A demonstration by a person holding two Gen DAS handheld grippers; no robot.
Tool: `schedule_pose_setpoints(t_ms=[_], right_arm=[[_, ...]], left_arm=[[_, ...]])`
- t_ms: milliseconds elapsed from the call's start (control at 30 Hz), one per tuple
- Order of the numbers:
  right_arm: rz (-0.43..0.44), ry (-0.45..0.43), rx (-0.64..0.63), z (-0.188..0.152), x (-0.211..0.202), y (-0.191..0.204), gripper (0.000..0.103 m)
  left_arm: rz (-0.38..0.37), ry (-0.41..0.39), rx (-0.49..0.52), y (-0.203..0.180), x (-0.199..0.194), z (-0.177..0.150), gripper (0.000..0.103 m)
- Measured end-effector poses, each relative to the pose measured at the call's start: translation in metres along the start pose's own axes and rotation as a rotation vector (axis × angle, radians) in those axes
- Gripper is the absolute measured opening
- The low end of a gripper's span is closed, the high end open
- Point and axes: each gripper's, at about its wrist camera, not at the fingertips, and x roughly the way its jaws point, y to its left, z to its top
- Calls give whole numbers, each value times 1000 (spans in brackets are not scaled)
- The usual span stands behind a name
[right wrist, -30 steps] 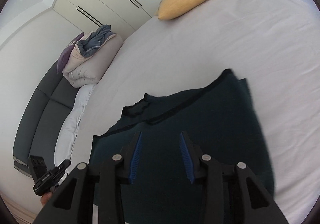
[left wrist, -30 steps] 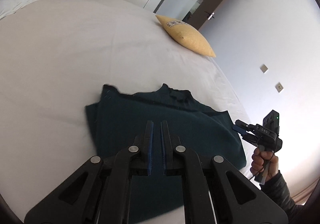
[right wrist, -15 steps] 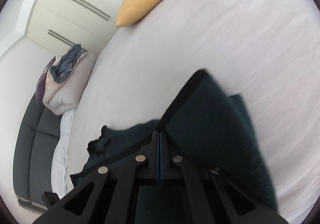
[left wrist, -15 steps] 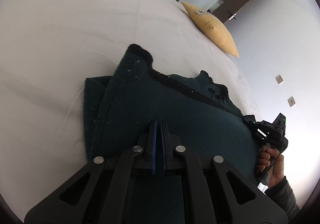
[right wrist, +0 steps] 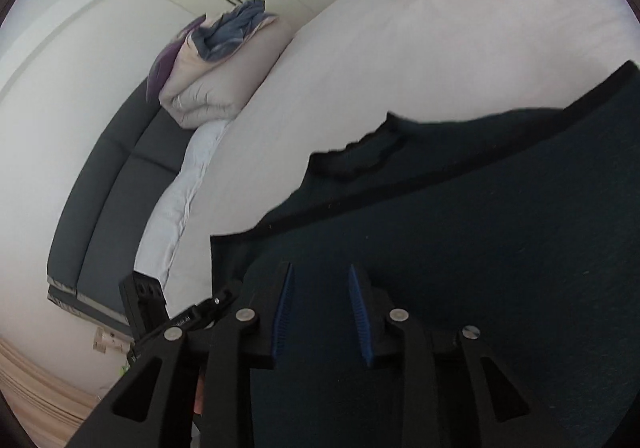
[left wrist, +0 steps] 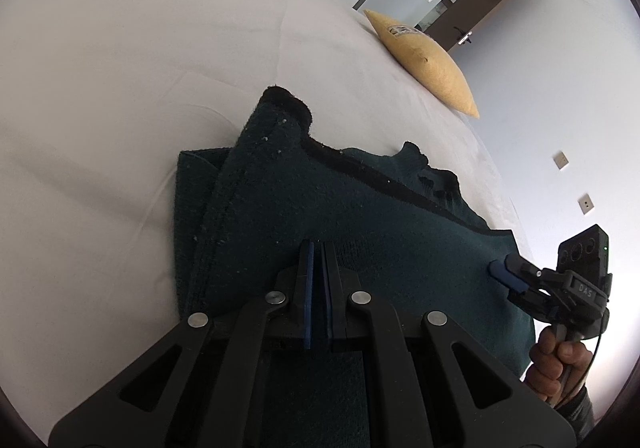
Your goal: Fold small clothes
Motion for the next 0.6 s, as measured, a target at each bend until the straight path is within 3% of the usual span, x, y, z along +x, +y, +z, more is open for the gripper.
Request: schedule_pose_setpoints(t_ms=[33, 133, 167, 333, 367, 467, 533, 600], right_arm=[[1, -10, 24, 1, 1, -9, 30], [25, -85, 131, 8, -22, -48, 10], [10, -115, 152, 12, -35, -59, 8], [-172, -308, 325, 7, -106, -110, 11], [-173, -327, 346, 4, -116, -113, 13], [-89, -313, 294, -11, -125, -87, 33], [12, -227, 208, -26, -113, -55, 42], [92, -126, 116, -46, -86, -19, 43]], left_arm=[[4, -2, 6, -1, 0, 0, 6], [20, -5, 26, -5, 1, -1, 6], [26, -6, 32, -6, 1, -1, 6], [49, -18, 62, -10, 1, -4, 6], [50, -20, 63, -11, 1, -4, 6], [53, -22, 68, -11, 1, -5, 6], [62, -24, 76, -13, 1, -5, 6], [70, -27, 85, -14, 1, -5, 6]])
